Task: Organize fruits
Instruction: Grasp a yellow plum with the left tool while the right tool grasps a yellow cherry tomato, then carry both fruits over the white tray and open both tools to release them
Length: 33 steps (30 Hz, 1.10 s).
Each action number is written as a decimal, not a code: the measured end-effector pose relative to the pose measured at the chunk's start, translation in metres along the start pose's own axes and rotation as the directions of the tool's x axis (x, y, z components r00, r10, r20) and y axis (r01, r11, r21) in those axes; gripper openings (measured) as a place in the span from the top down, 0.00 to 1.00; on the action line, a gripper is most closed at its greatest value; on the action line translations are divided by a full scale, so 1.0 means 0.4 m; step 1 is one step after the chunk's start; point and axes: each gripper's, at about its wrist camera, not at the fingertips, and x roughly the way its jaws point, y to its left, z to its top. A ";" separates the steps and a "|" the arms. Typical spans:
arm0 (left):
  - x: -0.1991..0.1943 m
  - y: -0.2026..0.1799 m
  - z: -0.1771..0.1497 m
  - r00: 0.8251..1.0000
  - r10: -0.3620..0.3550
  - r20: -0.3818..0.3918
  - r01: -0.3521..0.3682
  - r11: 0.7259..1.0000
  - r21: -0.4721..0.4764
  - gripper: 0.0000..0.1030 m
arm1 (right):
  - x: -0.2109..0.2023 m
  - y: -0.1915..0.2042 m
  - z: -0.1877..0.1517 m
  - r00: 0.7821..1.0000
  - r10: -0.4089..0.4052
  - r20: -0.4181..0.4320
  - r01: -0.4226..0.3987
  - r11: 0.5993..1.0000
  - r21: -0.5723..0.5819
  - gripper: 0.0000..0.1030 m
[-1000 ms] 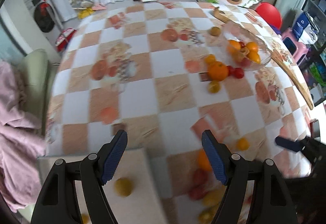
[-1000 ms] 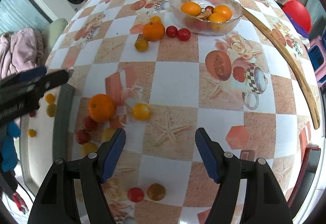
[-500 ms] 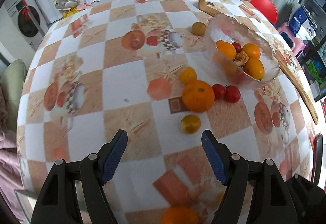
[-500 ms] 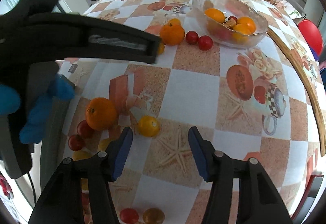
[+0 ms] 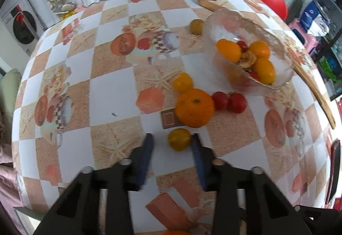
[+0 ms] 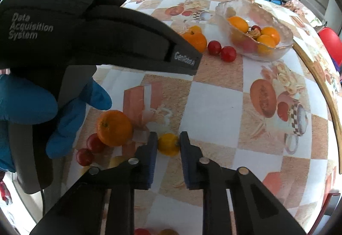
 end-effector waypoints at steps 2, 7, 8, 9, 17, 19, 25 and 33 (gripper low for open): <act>-0.003 -0.005 -0.004 1.000 -0.013 -0.001 0.013 1.000 0.002 0.77 | -0.010 -0.018 0.001 1.000 0.028 -0.004 -0.028 0.999 0.042 0.78; -0.044 0.018 -0.027 0.999 -0.035 0.017 0.036 0.999 -0.041 0.77 | -0.037 -0.081 -0.005 0.997 0.073 -0.022 -0.069 0.986 0.149 0.78; -0.055 0.022 -0.034 0.999 -0.036 0.021 0.037 0.998 -0.046 0.77 | -0.042 -0.090 -0.006 0.997 0.077 -0.026 -0.072 0.984 0.165 0.78; -0.070 0.028 -0.041 0.999 -0.036 0.026 0.037 0.998 -0.051 0.77 | -0.048 -0.098 -0.007 0.996 0.078 -0.031 -0.072 0.981 0.179 0.78; -0.204 0.075 -0.138 0.999 -0.023 0.050 0.027 0.996 -0.083 0.77 | -0.110 -0.073 -0.001 0.994 0.089 -0.062 -0.077 0.982 0.171 0.78; -0.237 0.093 -0.176 0.999 -0.010 0.046 0.015 0.995 -0.095 0.77 | -0.122 -0.058 0.005 0.993 0.099 -0.071 -0.087 0.984 0.153 0.78; -0.322 0.167 -0.314 0.999 0.039 0.013 -0.036 0.987 -0.154 0.77 | -0.159 0.047 -0.024 0.984 0.137 -0.110 -0.128 0.988 0.085 0.78; -0.376 0.278 -0.504 0.994 0.088 -0.071 -0.104 0.955 -0.278 0.77 | -0.144 0.223 -0.032 0.964 0.196 -0.181 -0.198 0.980 0.008 0.78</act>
